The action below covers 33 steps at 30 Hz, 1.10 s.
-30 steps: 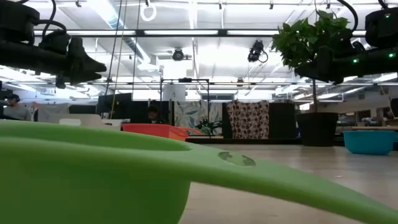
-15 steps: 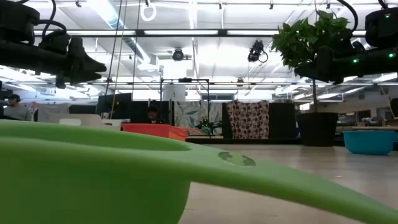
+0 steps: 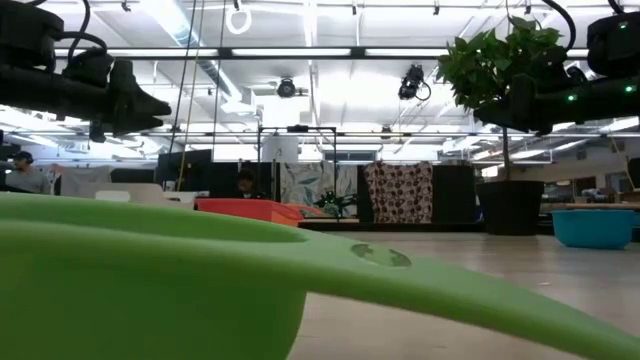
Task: Nest measuring cups in basket
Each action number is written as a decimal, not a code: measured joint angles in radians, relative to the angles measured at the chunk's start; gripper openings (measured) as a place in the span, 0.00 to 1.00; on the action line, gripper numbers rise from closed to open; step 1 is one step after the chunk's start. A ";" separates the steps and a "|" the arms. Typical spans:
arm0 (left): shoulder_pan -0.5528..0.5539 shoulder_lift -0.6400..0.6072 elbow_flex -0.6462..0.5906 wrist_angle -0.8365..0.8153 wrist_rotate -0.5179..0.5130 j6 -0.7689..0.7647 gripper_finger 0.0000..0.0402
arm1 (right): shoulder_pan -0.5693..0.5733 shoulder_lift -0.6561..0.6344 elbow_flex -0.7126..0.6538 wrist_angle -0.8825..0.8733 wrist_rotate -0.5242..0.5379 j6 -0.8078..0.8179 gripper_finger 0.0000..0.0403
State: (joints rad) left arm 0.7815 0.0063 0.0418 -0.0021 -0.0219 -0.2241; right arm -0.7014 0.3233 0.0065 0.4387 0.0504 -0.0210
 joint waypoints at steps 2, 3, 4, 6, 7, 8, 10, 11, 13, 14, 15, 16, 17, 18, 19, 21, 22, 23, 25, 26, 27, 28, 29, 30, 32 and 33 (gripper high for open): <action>0.000 0.000 0.000 0.001 0.000 0.000 0.58 | 0.000 0.000 0.000 0.000 0.000 0.000 0.40; 0.000 0.000 0.000 0.000 0.000 0.000 0.58 | 0.000 0.000 0.000 0.000 0.000 0.000 0.40; 0.000 0.000 0.000 0.001 0.000 0.000 0.58 | 0.000 0.000 0.000 0.000 0.000 0.000 0.40; 0.000 0.000 0.000 0.011 0.000 0.000 0.58 | 0.000 0.000 0.000 0.000 0.000 0.000 0.40; 0.000 0.000 0.000 0.021 0.000 0.000 0.58 | 0.000 0.000 0.000 0.000 0.000 0.000 0.40; 0.000 0.000 0.000 0.032 0.000 0.000 0.58 | 0.000 0.000 0.000 0.000 0.000 0.000 0.40; 0.000 0.000 0.000 0.047 0.000 -0.021 0.58 | 0.000 0.000 0.000 0.000 0.000 0.000 0.40; 0.000 0.000 0.000 0.060 -0.001 -0.034 0.58 | 0.000 0.000 0.000 0.000 0.000 0.000 0.40; 0.000 0.000 0.000 0.081 -0.005 -0.044 0.58 | 0.000 0.000 0.000 0.000 0.000 0.000 0.40; 0.000 0.000 0.000 0.082 -0.006 -0.044 0.58 | 0.000 0.000 0.000 0.000 0.000 0.000 0.40; 0.000 0.000 0.000 0.080 -0.006 -0.044 0.58 | 0.000 0.000 0.000 0.000 0.000 0.000 0.40; 0.000 0.000 0.000 0.079 -0.007 -0.043 0.58 | 0.000 0.000 0.000 0.000 0.000 0.000 0.40; 0.000 0.000 0.000 0.080 -0.010 -0.043 0.58 | 0.000 0.000 0.000 0.000 0.000 0.000 0.40; 0.000 0.000 0.000 0.080 -0.017 -0.045 0.58 | 0.000 0.000 0.000 0.000 0.000 0.000 0.40; 0.000 0.000 0.000 0.080 -0.026 -0.053 0.58 | 0.000 0.000 0.000 0.000 0.000 0.000 0.40; 0.000 0.000 0.000 0.080 -0.039 -0.070 0.58 | 0.000 0.000 0.000 0.000 0.000 0.000 0.40; 0.000 0.000 0.000 0.080 -0.044 -0.079 0.58 | 0.000 0.000 0.000 0.000 0.000 0.000 0.40; 0.000 0.000 0.000 0.080 -0.045 -0.080 0.58 | 0.000 0.000 0.000 0.000 0.000 0.000 0.40; 0.000 0.000 0.000 0.080 -0.044 -0.084 0.58 | 0.000 0.000 0.000 0.000 0.000 0.000 0.40; 0.000 0.000 0.000 0.080 -0.040 -0.086 0.58 | 0.000 0.000 0.000 0.000 0.000 0.000 0.40; 0.000 0.000 0.000 0.080 -0.037 -0.087 0.58 | 0.000 0.000 0.000 0.000 0.000 0.000 0.40; 0.000 0.000 0.000 0.080 -0.037 -0.087 0.58 | 0.000 0.000 0.000 0.000 0.000 0.000 0.40; 0.000 0.000 0.000 0.080 -0.037 -0.087 0.58 | 0.000 0.000 0.000 0.000 0.000 0.000 0.40; 0.000 0.000 0.000 0.080 -0.036 -0.087 0.58 | 0.000 0.000 0.000 0.000 0.000 0.000 0.40; 0.000 0.000 0.000 0.078 -0.012 -0.092 0.58 | 0.000 0.000 0.000 0.000 0.000 0.000 0.40; 0.000 0.000 0.000 0.075 0.006 -0.105 0.57 | 0.000 0.000 0.000 0.000 0.000 0.000 0.40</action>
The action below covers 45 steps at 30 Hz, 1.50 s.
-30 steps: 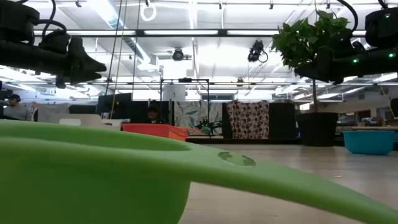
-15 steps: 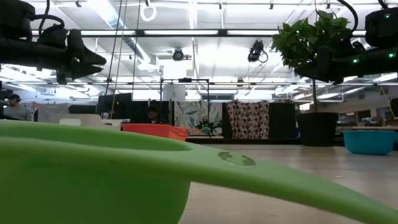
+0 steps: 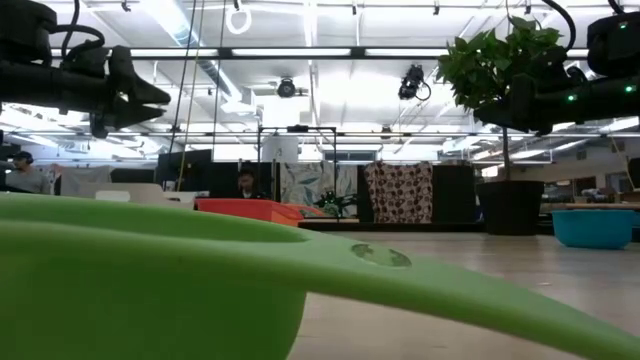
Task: Nest measuring cups in basket
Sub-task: Stack the blue measuring cup on top of the orange measuring cup
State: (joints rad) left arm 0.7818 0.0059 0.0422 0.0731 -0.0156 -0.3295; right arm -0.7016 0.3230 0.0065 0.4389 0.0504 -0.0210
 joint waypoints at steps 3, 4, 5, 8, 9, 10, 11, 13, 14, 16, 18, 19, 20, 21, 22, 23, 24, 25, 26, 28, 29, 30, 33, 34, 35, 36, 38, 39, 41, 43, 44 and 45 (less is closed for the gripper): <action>0.000 0.000 0.000 -0.011 0.059 -0.019 0.55 | 0.000 0.000 0.000 0.003 0.000 0.000 0.40; 0.000 0.000 0.000 -0.013 0.079 -0.019 0.53 | 0.000 0.000 0.000 0.005 0.000 0.001 0.40; 0.000 0.000 0.002 -0.020 0.095 -0.019 0.51 | 0.000 0.000 0.000 0.007 0.000 0.002 0.40; 0.000 0.002 0.049 -0.087 0.119 -0.013 0.42 | 0.000 0.000 0.000 0.016 0.000 0.002 0.40; 0.000 0.001 0.074 -0.115 0.119 0.000 0.38 | 0.000 0.000 0.000 0.019 0.000 0.002 0.40; 0.000 0.001 0.101 -0.153 0.119 0.022 0.35 | 0.000 0.000 0.000 0.023 0.000 0.002 0.40; 0.000 0.003 0.128 -0.191 0.119 0.041 0.31 | 0.000 0.000 0.000 0.025 0.000 0.003 0.40; 0.000 0.017 0.189 -0.259 0.118 0.069 0.23 | 0.000 0.000 0.000 0.025 0.000 0.002 0.40; 0.000 0.028 0.218 -0.286 0.118 0.070 0.19 | 0.000 0.000 0.000 0.029 0.000 0.002 0.40; 0.000 0.058 0.279 -0.345 0.118 0.050 0.11 | 0.000 0.000 0.000 0.054 0.000 0.003 0.40; 0.000 0.100 0.341 -0.405 0.121 0.021 0.03 | 0.000 0.000 0.000 0.082 -0.010 0.013 0.40; 0.000 0.124 0.369 -0.425 0.122 0.005 0.02 | 0.000 0.000 0.000 0.094 -0.021 0.035 0.40; 0.000 0.150 0.399 -0.442 0.125 0.000 0.02 | 0.000 0.000 0.000 0.108 -0.032 0.067 0.40; 0.000 0.178 0.426 -0.454 0.125 0.000 0.02 | 0.000 0.000 0.000 0.122 -0.038 0.099 0.40; 0.000 0.209 0.454 -0.462 0.127 0.000 0.02 | 0.000 0.000 0.000 0.133 -0.042 0.133 0.40; 0.000 0.244 0.482 -0.469 0.131 0.000 0.02 | 0.000 0.000 0.000 0.141 -0.045 0.168 0.40; 0.000 0.281 0.510 -0.475 0.138 0.000 0.01 | 0.000 0.000 0.000 0.149 -0.045 0.198 0.40; -0.001 0.319 0.539 -0.477 0.145 0.000 0.01 | 0.000 0.000 0.000 0.155 -0.045 0.222 0.40; -0.001 0.357 0.568 -0.478 0.151 0.001 0.01 | 0.000 0.000 0.000 0.157 -0.045 0.236 0.40; -0.011 0.437 0.633 -0.504 0.158 0.023 0.01 | 0.000 0.000 0.000 0.167 -0.045 0.250 0.40; -0.020 0.477 0.666 -0.531 0.158 0.037 0.01 | 0.000 0.000 0.000 0.177 -0.045 0.253 0.40; -0.030 0.520 0.702 -0.560 0.156 0.054 0.01 | 0.000 0.000 0.000 0.183 -0.045 0.256 0.40; -0.062 0.638 0.811 -0.640 0.131 0.092 0.01 | 0.000 0.000 0.000 0.208 -0.049 0.281 0.40; -0.073 0.677 0.848 -0.664 0.122 0.103 0.01 | 0.000 0.000 0.000 0.223 -0.055 0.299 0.40; -0.085 0.714 0.881 -0.683 0.117 0.112 0.01 | 0.001 0.000 0.000 0.239 -0.068 0.326 0.40; -0.097 0.751 0.913 -0.697 0.108 0.125 0.01 | 0.001 0.000 0.000 0.249 -0.082 0.351 0.40; -0.122 0.822 0.970 -0.719 0.100 0.138 0.00 | 0.001 0.000 0.000 0.268 -0.121 0.366 0.40; -0.136 0.856 0.994 -0.721 0.091 0.141 0.01 | 0.001 0.000 0.000 0.279 -0.138 0.366 0.40; -0.158 0.921 1.036 -0.719 0.066 0.134 0.02 | 0.001 0.000 0.000 0.282 -0.161 0.364 0.40; -0.177 0.981 1.072 -0.722 0.061 0.139 0.05 | 0.001 0.000 0.000 0.280 -0.164 0.366 0.40; -0.185 1.009 1.088 -0.722 0.060 0.143 0.06 | 0.001 0.000 0.000 0.281 -0.164 0.366 0.40; -0.192 1.035 1.102 -0.722 0.057 0.143 0.08 | 0.001 0.000 0.000 0.283 -0.164 0.362 0.40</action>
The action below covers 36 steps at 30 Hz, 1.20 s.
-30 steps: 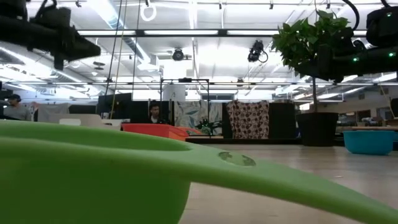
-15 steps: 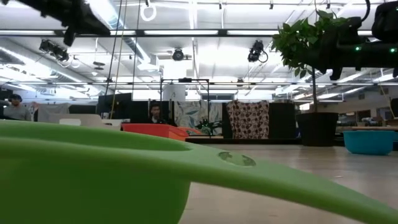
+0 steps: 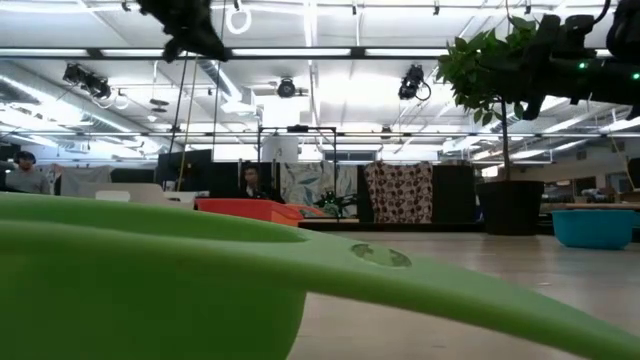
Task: Nest measuring cups in basket
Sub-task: Stack the blue measuring cup on top of the orange measuring cup
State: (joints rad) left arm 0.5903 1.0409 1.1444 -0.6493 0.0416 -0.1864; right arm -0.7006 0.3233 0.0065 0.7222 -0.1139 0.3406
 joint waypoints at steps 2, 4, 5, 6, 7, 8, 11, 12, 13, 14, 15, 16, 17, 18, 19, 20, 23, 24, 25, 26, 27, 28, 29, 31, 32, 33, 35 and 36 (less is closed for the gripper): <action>-0.006 0.048 0.024 -0.004 -0.001 -0.002 0.11 | 0.000 0.000 0.000 0.008 0.000 0.000 0.40; -0.006 0.089 0.051 -0.027 -0.001 -0.005 0.13 | 0.000 0.000 0.006 0.009 -0.003 -0.001 0.40; -0.006 0.106 0.062 -0.040 -0.001 -0.011 0.15 | 0.000 0.000 0.011 0.010 -0.006 -0.002 0.40; -0.006 0.121 0.071 -0.048 0.000 -0.015 0.16 | 0.000 0.000 0.018 0.010 -0.010 -0.002 0.40; -0.006 0.133 0.078 -0.055 0.003 -0.028 0.18 | 0.000 0.000 0.024 0.010 -0.011 -0.003 0.40; -0.006 0.143 0.083 -0.070 0.006 -0.047 0.20 | 0.000 0.000 0.030 0.010 -0.011 -0.003 0.40; -0.006 0.164 0.105 -0.135 0.019 -0.070 0.25 | 0.000 0.000 0.046 0.010 -0.012 -0.010 0.40; -0.006 0.167 0.112 -0.167 0.033 -0.072 0.27 | 0.000 0.000 0.050 0.010 -0.012 -0.019 0.40; -0.006 0.170 0.118 -0.204 0.051 -0.081 0.29 | 0.000 0.000 0.055 0.009 -0.012 -0.026 0.40; -0.006 0.171 0.123 -0.238 0.068 -0.099 0.31 | 0.000 0.000 0.059 0.010 -0.012 -0.028 0.40; -0.006 0.171 0.128 -0.274 0.081 -0.120 0.32 | 0.000 0.000 0.063 0.010 -0.012 -0.028 0.40; -0.006 0.170 0.131 -0.308 0.095 -0.137 0.34 | 0.000 0.000 0.066 0.010 -0.012 -0.029 0.40; -0.006 0.170 0.135 -0.339 0.107 -0.154 0.35 | 0.000 0.000 0.069 0.010 -0.012 -0.029 0.40; -0.006 0.170 0.140 -0.379 0.123 -0.177 0.36 | 0.000 0.000 0.072 0.010 -0.012 -0.029 0.40; -0.006 0.170 0.143 -0.425 0.144 -0.200 0.37 | 0.000 0.000 0.073 0.011 -0.013 -0.030 0.40; -0.006 0.170 0.146 -0.475 0.165 -0.219 0.38 | 0.000 0.000 0.073 0.010 -0.012 -0.029 0.40; -0.006 0.170 0.147 -0.638 0.225 -0.256 0.39 | 0.000 0.000 0.073 0.010 -0.013 -0.027 0.40; -0.006 0.170 0.147 -0.697 0.238 -0.270 0.39 | 0.000 0.000 0.073 0.010 -0.016 -0.023 0.40; -0.006 0.170 0.147 -0.750 0.246 -0.288 0.39 | 0.000 0.000 0.073 0.010 -0.018 -0.018 0.40; -0.006 0.170 0.147 -0.793 0.249 -0.313 0.39 | 0.000 0.000 0.073 0.010 -0.019 -0.011 0.40; -0.007 0.170 0.147 -0.831 0.251 -0.340 0.39 | 0.000 0.000 0.073 0.010 -0.019 -0.004 0.40; -0.013 0.170 0.147 -0.864 0.250 -0.367 0.39 | 0.000 0.000 0.073 0.010 -0.019 -0.003 0.40; -0.017 0.170 0.147 -0.889 0.250 -0.389 0.39 | 0.000 0.000 0.073 0.010 -0.019 -0.005 0.40; -0.031 0.170 0.147 -0.922 0.251 -0.413 0.39 | 0.000 0.000 0.073 0.010 -0.019 -0.024 0.40; -0.041 0.169 0.147 -0.922 0.251 -0.426 0.39 | 0.000 0.000 0.073 0.010 -0.019 -0.032 0.40; -0.054 0.169 0.145 -0.918 0.258 -0.438 0.39 | 0.000 0.000 0.073 0.010 -0.019 -0.040 0.40; -0.078 0.170 0.142 -0.918 0.281 -0.460 0.39 | 0.000 0.000 0.073 0.010 -0.019 -0.053 0.40; -0.091 0.170 0.142 -0.916 0.287 -0.465 0.39 | 0.000 0.000 0.073 0.010 -0.018 -0.053 0.40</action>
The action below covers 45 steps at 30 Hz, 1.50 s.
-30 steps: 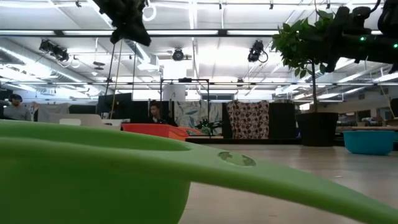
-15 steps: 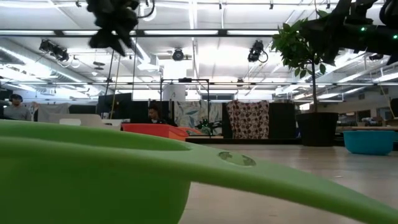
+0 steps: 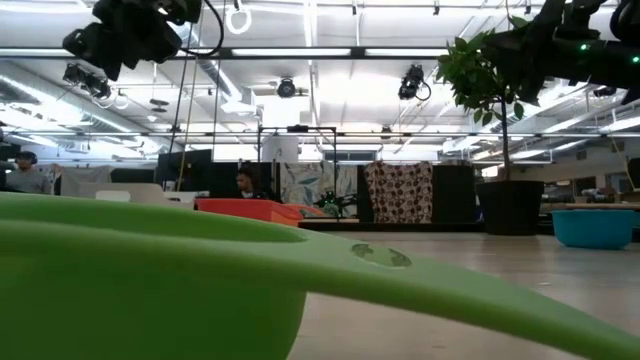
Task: Nest measuring cups in basket
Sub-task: Stack the blue measuring cup on top of the orange measuring cup
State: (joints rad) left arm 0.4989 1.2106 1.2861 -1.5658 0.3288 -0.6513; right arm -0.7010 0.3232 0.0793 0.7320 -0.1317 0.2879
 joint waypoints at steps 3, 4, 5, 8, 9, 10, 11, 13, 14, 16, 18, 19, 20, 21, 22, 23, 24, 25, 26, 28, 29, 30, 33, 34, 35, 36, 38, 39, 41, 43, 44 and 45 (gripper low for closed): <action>-0.054 0.000 0.000 0.000 -0.002 -0.044 0.39 | 0.000 0.000 0.024 -0.017 0.002 -0.012 0.40; -0.072 0.000 0.000 -0.001 -0.005 -0.059 0.39 | 0.000 0.000 0.040 -0.031 0.002 -0.028 0.40; -0.090 0.000 0.000 -0.001 -0.008 -0.076 0.39 | 0.000 0.000 0.061 -0.056 0.002 -0.047 0.40; -0.144 -0.002 0.000 0.000 -0.039 -0.122 0.39 | 0.000 0.001 0.140 -0.193 0.000 -0.114 0.40; -0.161 -0.002 0.000 0.000 -0.052 -0.135 0.39 | 0.000 0.004 0.175 -0.257 0.000 -0.129 0.40; -0.179 -0.002 0.000 0.001 -0.062 -0.150 0.39 | 0.000 0.008 0.211 -0.326 0.000 -0.139 0.40; -0.193 -0.002 0.000 0.001 -0.068 -0.159 0.39 | 0.000 0.014 0.246 -0.394 0.000 -0.151 0.40; -0.221 -0.002 0.000 0.001 -0.091 -0.196 0.39 | 0.000 0.034 0.318 -0.518 0.000 -0.170 0.40; -0.233 -0.002 0.000 0.001 -0.100 -0.216 0.39 | 0.000 0.046 0.351 -0.566 0.000 -0.179 0.40; -0.256 -0.002 -0.001 0.001 -0.115 -0.258 0.39 | 0.000 0.073 0.414 -0.629 0.000 -0.186 0.40; -0.280 -0.002 -0.001 0.001 -0.124 -0.289 0.39 | 0.000 0.099 0.464 -0.657 -0.006 -0.187 0.40; -0.293 -0.002 -0.001 0.001 -0.127 -0.311 0.39 | 0.000 0.112 0.486 -0.659 -0.015 -0.187 0.40; -0.305 -0.002 -0.001 0.001 -0.129 -0.334 0.39 | 0.000 0.124 0.505 -0.659 -0.025 -0.188 0.40; -0.318 -0.002 -0.002 0.002 -0.134 -0.358 0.39 | 0.000 0.136 0.524 -0.660 -0.032 -0.196 0.40; -0.332 -0.002 -0.007 0.005 -0.140 -0.383 0.39 | 0.000 0.147 0.540 -0.659 -0.043 -0.209 0.40; -0.348 -0.002 -0.020 0.009 -0.146 -0.406 0.39 | 0.000 0.156 0.554 -0.660 -0.052 -0.221 0.40; -0.364 -0.003 -0.038 0.010 -0.148 -0.429 0.39 | 0.000 0.166 0.567 -0.661 -0.054 -0.235 0.40; -0.380 -0.002 -0.060 0.010 -0.147 -0.450 0.39 | 0.000 0.176 0.579 -0.661 -0.054 -0.242 0.40; -0.398 -0.002 -0.084 0.010 -0.144 -0.469 0.39 | 0.000 0.186 0.590 -0.662 -0.055 -0.246 0.40; -0.436 -0.003 -0.142 0.028 -0.135 -0.495 0.39 | 0.000 0.202 0.608 -0.665 -0.054 -0.249 0.40; -0.454 -0.002 -0.173 0.053 -0.134 -0.504 0.39 | 0.000 0.208 0.615 -0.666 -0.054 -0.255 0.40; -0.470 -0.002 -0.203 0.096 -0.132 -0.518 0.39 | 0.000 0.214 0.621 -0.667 -0.054 -0.259 0.40; -0.511 -0.002 -0.286 0.256 -0.116 -0.567 0.39 | 0.000 0.229 0.632 -0.667 -0.054 -0.262 0.40; -0.525 -0.002 -0.310 0.300 -0.116 -0.580 0.39 | 0.000 0.233 0.633 -0.667 -0.054 -0.262 0.40; -0.539 -0.002 -0.332 0.338 -0.116 -0.597 0.39 | 0.000 0.236 0.635 -0.667 -0.054 -0.262 0.40; -0.554 -0.001 -0.356 0.374 -0.118 -0.603 0.39 | 0.000 0.238 0.636 -0.667 -0.055 -0.264 0.40; -0.579 0.003 -0.398 0.433 -0.122 -0.643 0.39 | 0.000 0.239 0.636 -0.667 -0.068 -0.265 0.40; -0.592 0.003 -0.418 0.454 -0.130 -0.671 0.39 | 0.000 0.238 0.636 -0.667 -0.073 -0.264 0.40; -0.615 0.003 -0.450 0.473 -0.139 -0.736 0.39 | 0.000 0.238 0.636 -0.666 -0.077 -0.258 0.40; -0.639 0.003 -0.470 0.472 -0.133 -0.778 0.39 | 0.000 0.238 0.636 -0.666 -0.080 -0.257 0.40; -0.654 0.003 -0.477 0.473 -0.127 -0.790 0.39 | 0.000 0.238 0.636 -0.667 -0.082 -0.257 0.40; -0.667 0.003 -0.482 0.473 -0.125 -0.802 0.39 | 0.000 0.238 0.636 -0.667 -0.088 -0.258 0.40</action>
State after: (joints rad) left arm -0.1686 1.2133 0.8045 -1.0932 0.2036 -1.4536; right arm -0.7006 0.5610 0.7155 0.0655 -0.2194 0.0303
